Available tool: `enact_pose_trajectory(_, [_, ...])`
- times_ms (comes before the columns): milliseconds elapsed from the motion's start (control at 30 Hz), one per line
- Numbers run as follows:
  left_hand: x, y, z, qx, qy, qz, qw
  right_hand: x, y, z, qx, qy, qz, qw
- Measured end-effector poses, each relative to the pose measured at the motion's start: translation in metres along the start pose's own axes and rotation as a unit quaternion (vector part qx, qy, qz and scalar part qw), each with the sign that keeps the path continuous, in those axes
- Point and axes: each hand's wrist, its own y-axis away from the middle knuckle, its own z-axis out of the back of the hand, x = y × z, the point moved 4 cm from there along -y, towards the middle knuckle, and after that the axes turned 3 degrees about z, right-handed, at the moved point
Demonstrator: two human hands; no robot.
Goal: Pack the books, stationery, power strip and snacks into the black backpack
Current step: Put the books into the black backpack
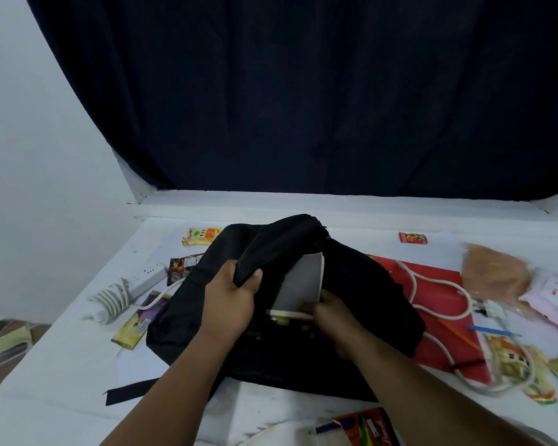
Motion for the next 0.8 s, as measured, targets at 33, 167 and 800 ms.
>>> enact_pose_trajectory(33, [0.001,-0.001,0.000,0.006,0.003,0.002,1.000,0.000,0.000,0.002,0.010,0.028,0.007,1.000])
enact_pose_trajectory(167, [0.009,-0.002,-0.001,0.033,0.008,0.010,0.999,0.001,0.003,0.007,0.069,0.099,0.033,0.992])
enact_pose_trajectory(800, [0.042,0.001,-0.009,0.136,0.010,0.008,0.991,-0.044,0.001,0.000,-0.128,0.143,0.237,0.952])
